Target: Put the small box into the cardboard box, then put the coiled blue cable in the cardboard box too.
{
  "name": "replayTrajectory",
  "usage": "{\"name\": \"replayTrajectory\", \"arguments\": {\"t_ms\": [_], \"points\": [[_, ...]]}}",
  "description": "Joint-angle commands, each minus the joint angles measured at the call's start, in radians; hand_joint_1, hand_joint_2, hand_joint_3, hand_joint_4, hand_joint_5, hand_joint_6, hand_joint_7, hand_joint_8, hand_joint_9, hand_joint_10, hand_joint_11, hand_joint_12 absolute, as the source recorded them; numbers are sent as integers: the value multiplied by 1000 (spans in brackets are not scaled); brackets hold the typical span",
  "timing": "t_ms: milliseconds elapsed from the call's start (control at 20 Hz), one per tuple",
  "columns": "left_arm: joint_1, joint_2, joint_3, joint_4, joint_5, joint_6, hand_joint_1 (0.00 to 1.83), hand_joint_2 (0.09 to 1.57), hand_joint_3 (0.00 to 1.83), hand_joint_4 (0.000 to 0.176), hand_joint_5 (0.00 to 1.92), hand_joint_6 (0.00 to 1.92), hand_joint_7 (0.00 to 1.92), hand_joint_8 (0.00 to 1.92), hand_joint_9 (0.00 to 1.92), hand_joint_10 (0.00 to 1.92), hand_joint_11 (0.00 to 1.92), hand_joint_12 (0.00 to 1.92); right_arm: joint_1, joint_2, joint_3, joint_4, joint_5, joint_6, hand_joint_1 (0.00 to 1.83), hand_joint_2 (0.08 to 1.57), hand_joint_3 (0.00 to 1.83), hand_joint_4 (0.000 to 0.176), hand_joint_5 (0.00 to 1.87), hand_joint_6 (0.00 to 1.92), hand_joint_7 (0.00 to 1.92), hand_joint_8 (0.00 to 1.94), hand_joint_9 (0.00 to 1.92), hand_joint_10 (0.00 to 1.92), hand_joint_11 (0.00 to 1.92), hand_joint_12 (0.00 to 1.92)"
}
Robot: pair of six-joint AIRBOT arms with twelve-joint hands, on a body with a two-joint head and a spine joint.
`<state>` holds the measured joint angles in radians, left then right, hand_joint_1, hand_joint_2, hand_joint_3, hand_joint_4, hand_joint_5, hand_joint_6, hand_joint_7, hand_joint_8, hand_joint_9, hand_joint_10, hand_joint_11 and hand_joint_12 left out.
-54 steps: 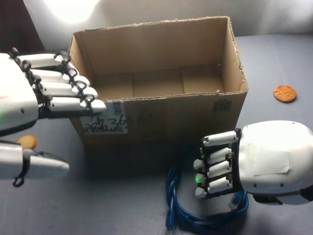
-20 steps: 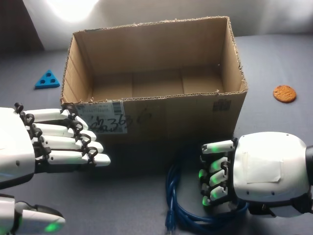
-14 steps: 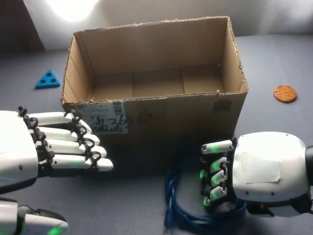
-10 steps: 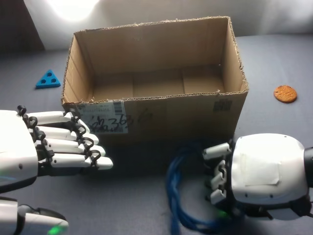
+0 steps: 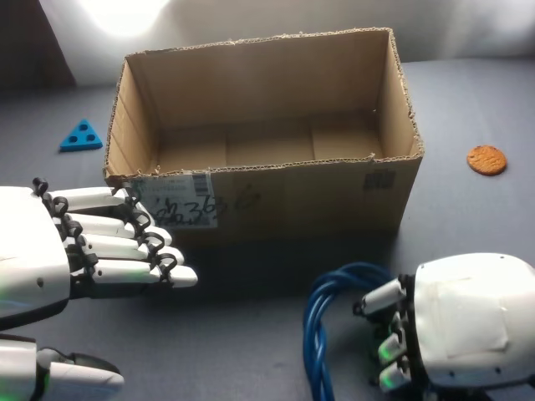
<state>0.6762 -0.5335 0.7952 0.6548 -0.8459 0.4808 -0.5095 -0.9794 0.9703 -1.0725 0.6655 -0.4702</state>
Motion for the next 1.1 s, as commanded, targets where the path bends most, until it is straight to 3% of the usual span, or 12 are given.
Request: {"name": "replayTrajectory", "arguments": {"t_ms": [0,250,400,500,650,1050], "points": [[-13,6,-1,-39,-97,2,0,1351,1,0,318,9,375,12,329,15,0,767,6,13,-11,19,162,21,1198,1165,2,5,885,1207,888,1073,1029,53,476,1108],[-14,6,-1,-38,-97,2,0,1353,2,0,298,2,345,0,305,1,0,703,73,26,-17,6,237,56,1204,1155,0,9,908,1166,909,1046,1020,32,450,1143],[-15,6,-1,-38,-97,2,3,1348,0,0,333,11,377,10,335,10,0,793,131,25,-17,22,251,58,1199,1159,1,15,888,1187,906,1059,1019,29,444,1154],[-18,6,-4,-38,-97,2,29,1345,0,0,336,9,379,8,335,8,0,784,177,23,-18,23,258,63,1200,1161,1,3,906,1176,884,1074,1022,29,444,1158],[-20,6,-6,-38,-97,2,0,1346,0,0,327,4,377,5,335,7,0,791,218,21,-17,28,250,60,1200,1161,0,5,904,1178,887,1074,1010,23,439,1159],[-24,6,-8,-38,-97,2,0,1345,0,0,321,1,371,2,324,1,0,754,314,-16,22,176,172,-64,1197,1164,0,10,899,1180,879,1091,1008,13,433,1178]]}}
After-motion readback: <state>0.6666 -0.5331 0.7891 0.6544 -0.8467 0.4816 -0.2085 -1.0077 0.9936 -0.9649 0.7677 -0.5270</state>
